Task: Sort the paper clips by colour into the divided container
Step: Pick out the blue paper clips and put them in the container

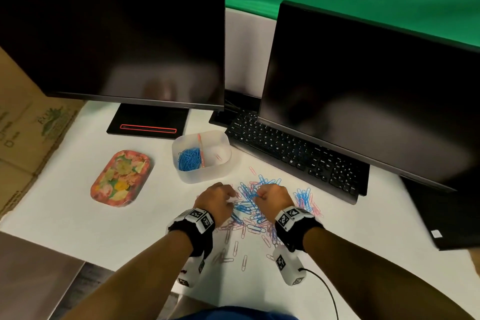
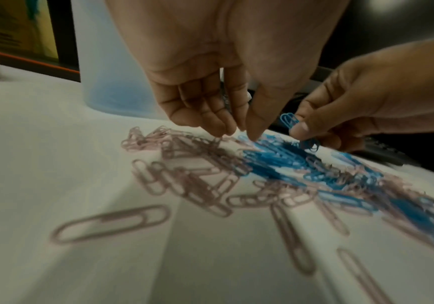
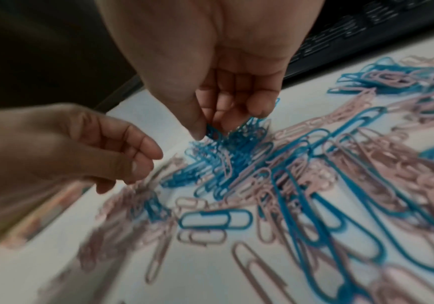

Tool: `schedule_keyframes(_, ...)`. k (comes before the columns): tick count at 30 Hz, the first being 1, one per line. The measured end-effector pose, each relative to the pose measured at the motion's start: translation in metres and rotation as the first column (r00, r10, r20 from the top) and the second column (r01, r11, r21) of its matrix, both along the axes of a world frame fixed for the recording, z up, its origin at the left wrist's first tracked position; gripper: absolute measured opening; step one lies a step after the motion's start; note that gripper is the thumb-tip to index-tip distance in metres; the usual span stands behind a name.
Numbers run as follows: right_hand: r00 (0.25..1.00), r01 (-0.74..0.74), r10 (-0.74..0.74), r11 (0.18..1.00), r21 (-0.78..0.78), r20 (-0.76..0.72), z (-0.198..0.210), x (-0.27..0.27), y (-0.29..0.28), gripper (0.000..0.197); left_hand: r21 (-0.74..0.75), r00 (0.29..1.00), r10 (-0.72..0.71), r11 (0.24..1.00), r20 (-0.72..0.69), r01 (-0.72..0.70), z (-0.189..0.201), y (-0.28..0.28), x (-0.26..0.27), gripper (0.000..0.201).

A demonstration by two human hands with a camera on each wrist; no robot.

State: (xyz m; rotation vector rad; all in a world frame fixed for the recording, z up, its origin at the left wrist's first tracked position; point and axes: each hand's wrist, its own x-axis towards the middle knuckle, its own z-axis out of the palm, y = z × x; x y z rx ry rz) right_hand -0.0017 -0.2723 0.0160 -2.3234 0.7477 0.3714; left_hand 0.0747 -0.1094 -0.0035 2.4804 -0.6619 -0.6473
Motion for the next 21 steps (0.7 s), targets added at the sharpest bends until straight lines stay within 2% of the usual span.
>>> schedule_keyframes(2, 0.996, 0.055, -0.062, 0.993, 0.106, 0.059, 0.003, -0.004, -0.007, 0.018, -0.13, 0.995, 0.082, 0.987, -0.059, -0.089, 0.002, -0.007, 0.0, 0.018)
schedule_keyframes(4, 0.985, 0.112, -0.132, 0.979, 0.17, 0.114, 0.01, -0.005, -0.009, 0.01, -0.278, 0.948, 0.178, 0.927, -0.265, -0.252, 0.01, -0.017, -0.003, 0.013)
schedule_keyframes(5, 0.975, 0.14, -0.171, 0.968, 0.209, 0.14, 0.015, -0.004, -0.007, 0.006, -0.332, 0.871, 0.204, 0.866, -0.447, -0.373, 0.016, -0.024, -0.005, 0.011)
schedule_keyframes(6, 0.967, 0.157, -0.201, 0.955, 0.252, 0.159, 0.019, -0.002, -0.005, 0.006, -0.345, 0.751, 0.201, 0.793, -0.629, -0.502, 0.022, -0.031, -0.007, 0.011)
schedule_keyframes(7, 0.962, 0.156, -0.215, 0.939, 0.307, 0.167, 0.024, 0.001, 0.0, 0.006, -0.325, 0.622, 0.177, 0.725, -0.763, -0.606, 0.028, -0.037, -0.008, 0.014)
schedule_keyframes(8, 0.961, 0.147, -0.221, 0.918, 0.369, 0.167, 0.03, 0.005, 0.004, 0.005, -0.306, 0.525, 0.15, 0.666, -0.838, -0.68, 0.032, -0.042, -0.01, 0.022)
schedule_keyframes(9, 0.961, 0.132, -0.221, 0.895, 0.426, 0.167, 0.036, 0.009, 0.01, 0.006, -0.291, 0.464, 0.137, 0.617, -0.875, -0.731, 0.036, -0.045, -0.01, 0.027)
schedule_keyframes(11, 0.953, 0.136, -0.242, 0.879, 0.457, 0.182, 0.042, 0.016, 0.013, 0.014, -0.268, 0.413, 0.157, 0.55, -0.897, -0.791, 0.039, -0.046, -0.006, 0.027)
schedule_keyframes(13, 0.95, 0.173, -0.248, 0.923, 0.343, 0.188, 0.042, 0.02, 0.01, 0.016, -0.234, 0.385, 0.213, 0.511, -0.898, -0.827, 0.037, -0.041, 0.001, 0.021)
schedule_keyframes(14, 0.96, 0.176, -0.22, 0.955, 0.24, 0.17, 0.04, 0.02, 0.007, 0.013, -0.214, 0.385, 0.256, 0.51, -0.887, -0.833, 0.034, -0.038, 0.005, 0.018)
schedule_keyframes(15, 0.976, 0.158, -0.176, 0.977, 0.141, 0.126, 0.037, 0.019, 0.004, 0.01, -0.212, 0.434, 0.316, 0.547, -0.844, -0.81, 0.029, -0.035, 0.008, 0.016)
schedule_keyframes(16, 0.99, 0.12, -0.124, 0.991, 0.061, 0.062, 0.032, 0.017, 0.003, 0.01, -0.22, 0.538, 0.376, 0.627, -0.755, -0.747, 0.023, -0.032, 0.01, 0.013)
schedule_keyframes(17, 0.998, 0.066, -0.066, 0.998, -0.006, -0.007, 0.028, 0.015, 0.004, 0.013, -0.226, 0.684, 0.396, 0.742, -0.613, -0.632, 0.018, -0.029, 0.009, 0.01)
schedule_keyframes(18, 0.997, -0.006, 0.0, 0.997, -0.073, -0.074, 0.023, 0.012, 0.006, 0.018, -0.205, 0.815, 0.348, 0.853, -0.463, -0.48, 0.015, -0.025, 0.006, 0.007)
schedule_keyframes(19, 0.99, -0.083, 0.065, 0.986, -0.142, -0.127, 0.018, 0.009, 0.009, 0.026, -0.157, 0.905, 0.25, 0.935, -0.345, -0.319, 0.015, -0.024, 0.0, 0.005)
schedule_keyframes(20, 0.981, -0.147, 0.115, 0.967, -0.207, -0.159, 0.012, 0.006, 0.011, 0.032, -0.089, 0.957, 0.134, 0.983, -0.258, -0.162, 0.015, -0.023, -0.007, 0.006)
schedule_keyframes(21, 0.975, -0.187, 0.146, 0.948, -0.258, -0.168, 0.007, 0.004, 0.013, 0.036, -0.016, 0.983, 0.023, 1.0, -0.181, -0.027, 0.012, -0.022, -0.011, 0.009)
